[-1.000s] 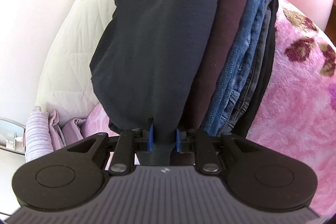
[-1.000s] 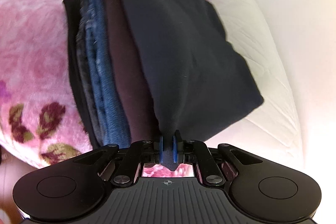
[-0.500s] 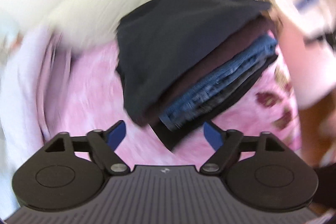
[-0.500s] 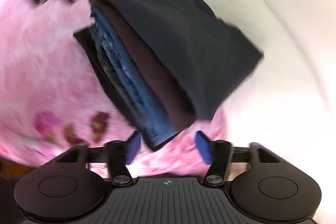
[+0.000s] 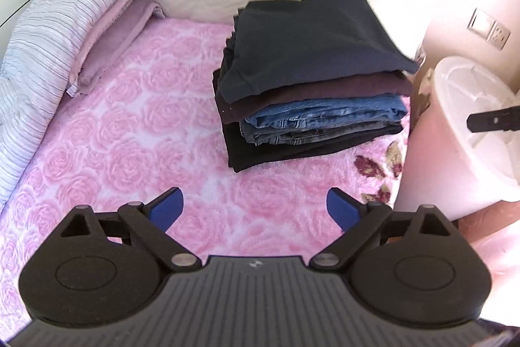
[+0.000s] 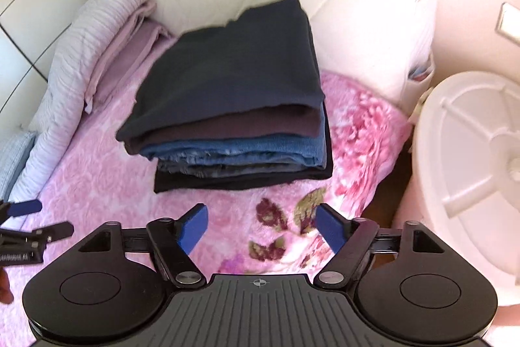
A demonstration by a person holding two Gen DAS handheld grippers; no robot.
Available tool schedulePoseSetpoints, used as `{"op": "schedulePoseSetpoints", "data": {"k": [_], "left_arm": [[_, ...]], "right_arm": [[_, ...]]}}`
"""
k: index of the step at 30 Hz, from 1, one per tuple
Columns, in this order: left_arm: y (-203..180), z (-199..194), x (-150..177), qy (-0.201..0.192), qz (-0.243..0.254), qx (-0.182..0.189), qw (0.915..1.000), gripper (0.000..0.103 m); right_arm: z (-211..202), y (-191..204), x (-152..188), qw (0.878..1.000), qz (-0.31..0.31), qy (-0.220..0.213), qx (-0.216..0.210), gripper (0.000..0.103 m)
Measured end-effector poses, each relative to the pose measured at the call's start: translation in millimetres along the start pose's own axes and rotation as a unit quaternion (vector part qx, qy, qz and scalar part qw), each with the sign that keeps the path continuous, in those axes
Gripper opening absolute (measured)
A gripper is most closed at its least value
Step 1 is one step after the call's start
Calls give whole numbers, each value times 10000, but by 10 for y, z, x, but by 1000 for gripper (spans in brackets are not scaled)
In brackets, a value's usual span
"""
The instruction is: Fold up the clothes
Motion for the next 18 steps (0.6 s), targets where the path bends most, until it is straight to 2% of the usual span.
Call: {"op": "schedulePoseSetpoints", "data": {"k": [8,13,18], "left_arm": [[-89,-455,191,-438,-333,4,9985,93],[-158,-588,321,-446,-482,148,9977,92],[-150,-604,369,-439,-645,114,9969,88]], "right_arm": [[-329,310,298,9984,-297,-427,222,90],[-475,492,425,9965,-484,-592,344,91],[-560,658,427,9928,-736,-848,404,91]]}}
Point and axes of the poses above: each gripper's, at about its wrist camera, not at the fingertips, and z roughly the way its jaws point, y to its left, x to its underside, the point moved 9 cm from there along z, roughly the way its jaws point, and after that the axes turned 13 degrees about z, right-handed, at the moved point
